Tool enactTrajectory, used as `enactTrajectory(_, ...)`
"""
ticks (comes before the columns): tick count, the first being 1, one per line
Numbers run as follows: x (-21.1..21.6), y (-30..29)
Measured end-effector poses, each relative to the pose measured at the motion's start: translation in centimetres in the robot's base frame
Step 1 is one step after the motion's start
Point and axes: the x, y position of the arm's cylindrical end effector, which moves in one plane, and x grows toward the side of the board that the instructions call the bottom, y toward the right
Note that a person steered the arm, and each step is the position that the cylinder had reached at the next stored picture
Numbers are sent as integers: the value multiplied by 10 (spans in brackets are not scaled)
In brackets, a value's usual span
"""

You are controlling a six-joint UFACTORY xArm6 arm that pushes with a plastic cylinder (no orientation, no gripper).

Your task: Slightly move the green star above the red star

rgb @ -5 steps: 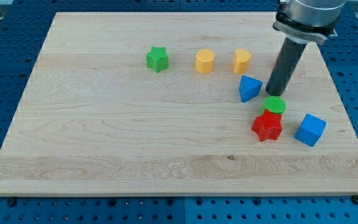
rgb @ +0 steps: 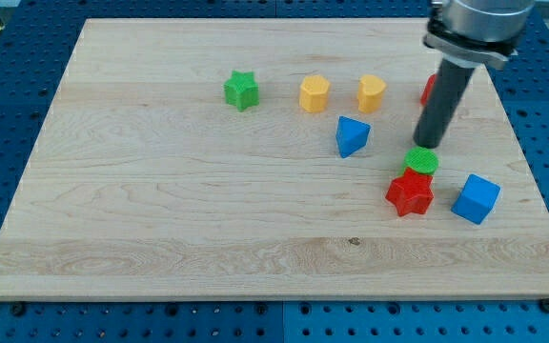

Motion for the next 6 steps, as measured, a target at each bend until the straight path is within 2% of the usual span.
enactTrajectory(2, 46, 0)
enactTrajectory(5, 51, -45)
enactTrajectory(6, 41, 2)
